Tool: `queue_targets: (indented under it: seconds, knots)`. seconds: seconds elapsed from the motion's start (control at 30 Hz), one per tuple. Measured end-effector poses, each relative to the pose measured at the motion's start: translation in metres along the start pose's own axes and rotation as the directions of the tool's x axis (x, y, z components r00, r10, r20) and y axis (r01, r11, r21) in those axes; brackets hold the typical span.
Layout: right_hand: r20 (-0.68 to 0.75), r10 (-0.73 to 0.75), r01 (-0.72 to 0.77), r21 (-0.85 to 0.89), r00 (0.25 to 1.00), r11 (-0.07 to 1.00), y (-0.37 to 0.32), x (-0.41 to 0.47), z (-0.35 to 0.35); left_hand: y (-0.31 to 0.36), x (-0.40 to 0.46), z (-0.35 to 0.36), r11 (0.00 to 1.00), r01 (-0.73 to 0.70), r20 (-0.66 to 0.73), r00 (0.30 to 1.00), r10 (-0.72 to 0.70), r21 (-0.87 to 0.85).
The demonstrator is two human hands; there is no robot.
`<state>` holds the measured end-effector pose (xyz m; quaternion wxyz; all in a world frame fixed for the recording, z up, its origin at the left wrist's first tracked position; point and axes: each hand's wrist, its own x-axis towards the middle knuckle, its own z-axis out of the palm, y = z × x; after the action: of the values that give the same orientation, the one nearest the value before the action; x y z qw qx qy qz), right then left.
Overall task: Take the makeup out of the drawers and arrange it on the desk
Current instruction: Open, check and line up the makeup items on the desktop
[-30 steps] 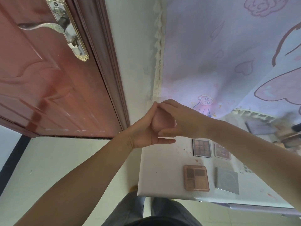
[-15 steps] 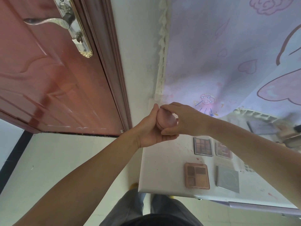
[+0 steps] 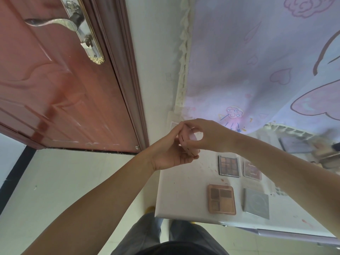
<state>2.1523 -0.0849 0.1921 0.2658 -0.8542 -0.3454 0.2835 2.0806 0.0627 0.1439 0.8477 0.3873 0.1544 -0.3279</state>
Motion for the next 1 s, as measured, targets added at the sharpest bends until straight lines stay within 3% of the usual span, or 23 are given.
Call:
queue_targets:
  seconds: [0.23, 0.6, 0.8, 1.0]
  knots:
    - [0.035, -0.041, 0.041, -0.005, 0.999, 0.999, 0.000, -0.002, -0.004, 0.005, -0.003, -0.004, 0.999, -0.004, -0.034, 0.999, 0.006, 0.033]
    - [0.107, -0.043, 0.024, 0.176, 0.993, 0.984, 0.007, 0.000, -0.011, 0.005, 0.001, 0.000, 1.000, 0.003, -0.061, 0.998, -0.004, -0.015]
    - [0.182, 0.035, -0.093, 0.324, 0.983, 0.941, 0.008, 0.007, -0.012, 0.007, -0.003, -0.005, 1.000, -0.007, 0.042, 0.999, 0.008, -0.026]
    - [0.218, 0.016, -0.067, 0.229, 0.976, 0.971, 0.001, 0.008, -0.018, 0.009, -0.005, -0.006, 0.988, -0.052, 0.011, 0.998, 0.054, -0.145]
